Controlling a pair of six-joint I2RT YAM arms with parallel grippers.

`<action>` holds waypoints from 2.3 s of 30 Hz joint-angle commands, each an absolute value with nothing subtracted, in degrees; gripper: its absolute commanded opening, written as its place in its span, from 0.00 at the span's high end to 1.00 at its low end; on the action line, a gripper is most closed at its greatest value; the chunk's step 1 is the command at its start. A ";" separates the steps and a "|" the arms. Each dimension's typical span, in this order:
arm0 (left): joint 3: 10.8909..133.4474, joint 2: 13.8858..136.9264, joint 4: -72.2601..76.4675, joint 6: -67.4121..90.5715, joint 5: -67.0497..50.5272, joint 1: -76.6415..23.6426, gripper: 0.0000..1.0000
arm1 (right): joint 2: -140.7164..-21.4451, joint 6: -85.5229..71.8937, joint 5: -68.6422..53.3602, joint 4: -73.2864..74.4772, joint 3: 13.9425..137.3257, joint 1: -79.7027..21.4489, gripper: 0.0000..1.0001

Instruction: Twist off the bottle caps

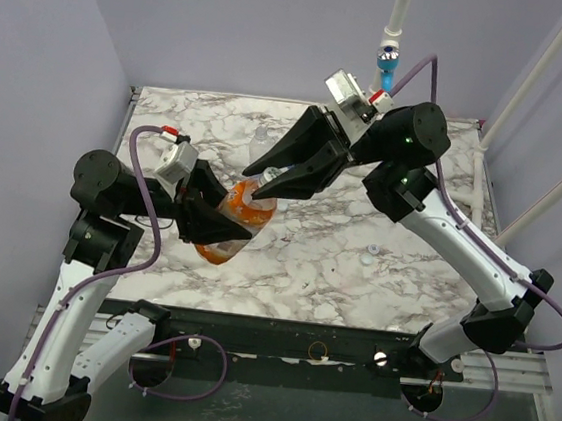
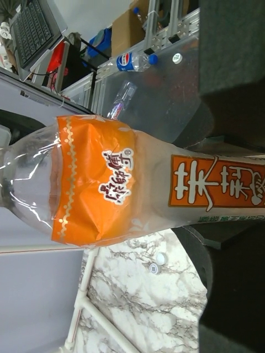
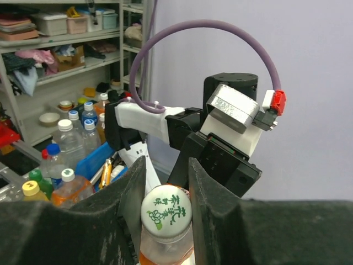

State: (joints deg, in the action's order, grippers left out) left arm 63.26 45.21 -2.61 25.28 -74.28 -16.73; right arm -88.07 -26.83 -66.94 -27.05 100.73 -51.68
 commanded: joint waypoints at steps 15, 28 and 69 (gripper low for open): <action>61.26 42.65 -9.73 3.09 -42.51 -15.73 0.89 | -93.20 -15.35 -12.89 16.49 120.22 -52.26 0.01; 59.68 43.14 -10.70 -5.22 -29.71 -15.73 0.90 | -96.44 -18.32 -14.10 14.86 121.03 -52.91 0.22; 64.86 47.28 -9.35 21.84 -74.40 -15.73 0.89 | -87.71 -25.11 -64.14 -20.62 101.93 -52.74 1.00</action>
State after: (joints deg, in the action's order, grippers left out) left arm 61.89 44.14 -10.11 9.19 -54.61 -15.46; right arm -88.73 -20.97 -39.42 -9.58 102.59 -51.59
